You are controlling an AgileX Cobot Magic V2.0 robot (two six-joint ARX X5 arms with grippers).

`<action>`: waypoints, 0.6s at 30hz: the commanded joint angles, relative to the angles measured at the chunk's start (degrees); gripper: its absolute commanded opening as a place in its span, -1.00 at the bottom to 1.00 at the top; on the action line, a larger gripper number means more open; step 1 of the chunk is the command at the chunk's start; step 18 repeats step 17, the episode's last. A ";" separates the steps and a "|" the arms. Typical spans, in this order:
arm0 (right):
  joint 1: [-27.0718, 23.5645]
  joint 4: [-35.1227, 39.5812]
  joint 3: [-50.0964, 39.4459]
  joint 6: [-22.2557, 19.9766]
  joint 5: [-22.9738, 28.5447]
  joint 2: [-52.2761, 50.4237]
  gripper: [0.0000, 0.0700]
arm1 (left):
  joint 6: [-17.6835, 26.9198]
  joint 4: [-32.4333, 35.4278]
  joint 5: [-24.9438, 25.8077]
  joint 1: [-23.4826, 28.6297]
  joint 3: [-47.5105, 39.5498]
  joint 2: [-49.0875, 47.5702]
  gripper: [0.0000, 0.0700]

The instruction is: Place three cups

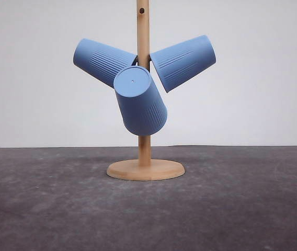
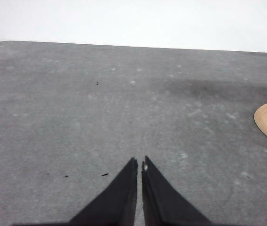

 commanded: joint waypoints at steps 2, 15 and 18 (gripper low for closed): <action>-0.07 0.44 -0.15 0.63 0.09 0.02 -0.96 | 0.15 -0.24 0.07 0.07 -0.72 -0.07 -1.00; -0.07 0.44 -0.15 0.63 0.09 0.02 -0.96 | 0.15 -0.26 0.07 0.07 -0.72 -0.07 -1.00; -0.07 0.44 -0.15 0.63 0.09 0.02 -0.96 | 0.15 -0.24 0.07 0.07 -0.72 -0.07 -1.00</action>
